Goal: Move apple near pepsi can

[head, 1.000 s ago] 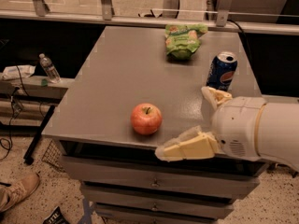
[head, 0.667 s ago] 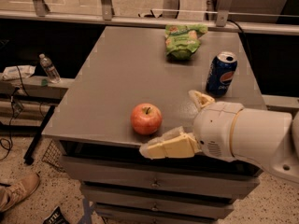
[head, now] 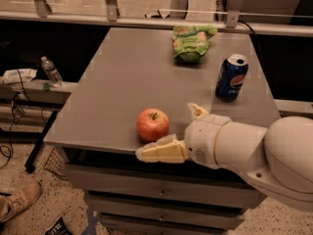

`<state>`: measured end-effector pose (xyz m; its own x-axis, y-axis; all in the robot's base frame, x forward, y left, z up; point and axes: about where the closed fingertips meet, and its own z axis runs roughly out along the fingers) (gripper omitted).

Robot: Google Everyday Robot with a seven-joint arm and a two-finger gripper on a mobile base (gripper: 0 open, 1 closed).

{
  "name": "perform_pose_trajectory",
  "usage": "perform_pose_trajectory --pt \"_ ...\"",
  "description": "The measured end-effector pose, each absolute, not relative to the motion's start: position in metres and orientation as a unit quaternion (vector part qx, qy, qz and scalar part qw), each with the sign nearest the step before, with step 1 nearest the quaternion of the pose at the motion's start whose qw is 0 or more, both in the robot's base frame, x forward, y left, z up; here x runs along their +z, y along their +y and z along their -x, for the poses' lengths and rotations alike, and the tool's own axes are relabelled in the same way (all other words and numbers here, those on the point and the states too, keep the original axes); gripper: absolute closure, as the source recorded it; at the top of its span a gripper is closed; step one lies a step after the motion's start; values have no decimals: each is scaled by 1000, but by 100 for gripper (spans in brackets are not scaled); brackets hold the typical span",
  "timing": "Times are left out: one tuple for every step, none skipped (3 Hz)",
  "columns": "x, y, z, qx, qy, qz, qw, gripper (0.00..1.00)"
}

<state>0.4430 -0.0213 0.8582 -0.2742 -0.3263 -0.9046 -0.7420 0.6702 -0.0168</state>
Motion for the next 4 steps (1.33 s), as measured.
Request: perform_pose_trajectory --pt "847 -22 -446 210 776 326 497 0" --pt "842 -24 -447 209 780 309 503 0" --pt "841 -26 -446 208 780 302 506 0" --pt "842 -28 -446 210 779 296 511 0"
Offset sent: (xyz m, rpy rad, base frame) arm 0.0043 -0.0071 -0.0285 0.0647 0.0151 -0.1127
